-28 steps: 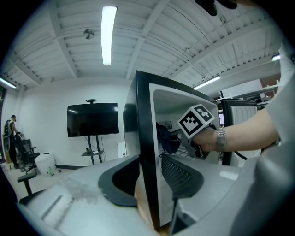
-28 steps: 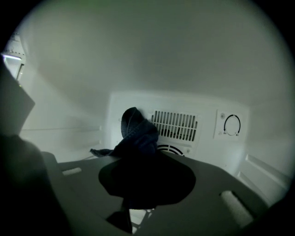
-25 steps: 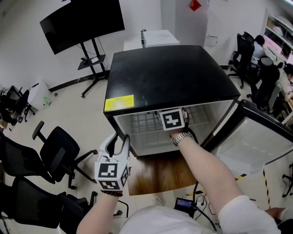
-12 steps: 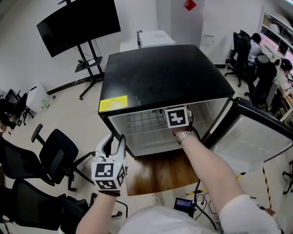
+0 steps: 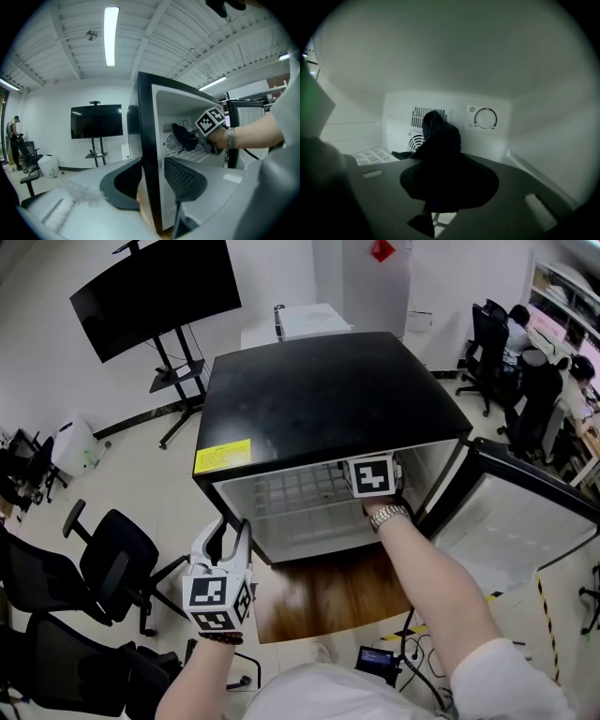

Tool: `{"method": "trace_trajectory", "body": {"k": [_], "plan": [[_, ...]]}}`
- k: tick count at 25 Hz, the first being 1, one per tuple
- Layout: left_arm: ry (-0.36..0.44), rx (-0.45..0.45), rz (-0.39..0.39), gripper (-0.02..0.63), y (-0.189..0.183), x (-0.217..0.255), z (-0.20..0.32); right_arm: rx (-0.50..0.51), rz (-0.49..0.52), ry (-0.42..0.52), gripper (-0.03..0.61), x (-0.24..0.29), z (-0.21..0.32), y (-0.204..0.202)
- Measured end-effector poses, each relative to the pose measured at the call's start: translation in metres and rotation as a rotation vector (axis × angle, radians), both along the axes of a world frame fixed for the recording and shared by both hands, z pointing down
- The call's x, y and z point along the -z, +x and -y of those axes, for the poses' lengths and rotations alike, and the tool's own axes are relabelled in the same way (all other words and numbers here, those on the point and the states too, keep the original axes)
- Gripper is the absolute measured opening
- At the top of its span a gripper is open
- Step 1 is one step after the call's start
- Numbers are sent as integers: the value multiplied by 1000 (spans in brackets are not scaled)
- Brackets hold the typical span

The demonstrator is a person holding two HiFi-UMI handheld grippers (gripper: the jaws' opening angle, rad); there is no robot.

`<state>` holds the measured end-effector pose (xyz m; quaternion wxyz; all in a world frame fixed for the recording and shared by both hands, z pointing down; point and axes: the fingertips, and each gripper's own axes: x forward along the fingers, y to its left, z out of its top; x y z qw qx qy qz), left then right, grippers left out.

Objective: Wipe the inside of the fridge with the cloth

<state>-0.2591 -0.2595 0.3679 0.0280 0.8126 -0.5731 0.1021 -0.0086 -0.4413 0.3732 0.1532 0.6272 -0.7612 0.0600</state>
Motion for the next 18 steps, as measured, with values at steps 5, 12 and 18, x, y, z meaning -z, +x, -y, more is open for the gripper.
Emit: {"method": "trace_trajectory", "body": {"k": [5, 12, 18], "plan": [[0, 7, -3, 143, 0, -1, 0, -43, 4, -6, 94, -1, 0, 19], [-2, 10, -8, 144, 0, -1, 0, -86, 0, -3, 94, -2, -2, 36], [-3, 13, -10, 144, 0, -1, 1, -128, -14, -18, 94, -4, -6, 49]]}}
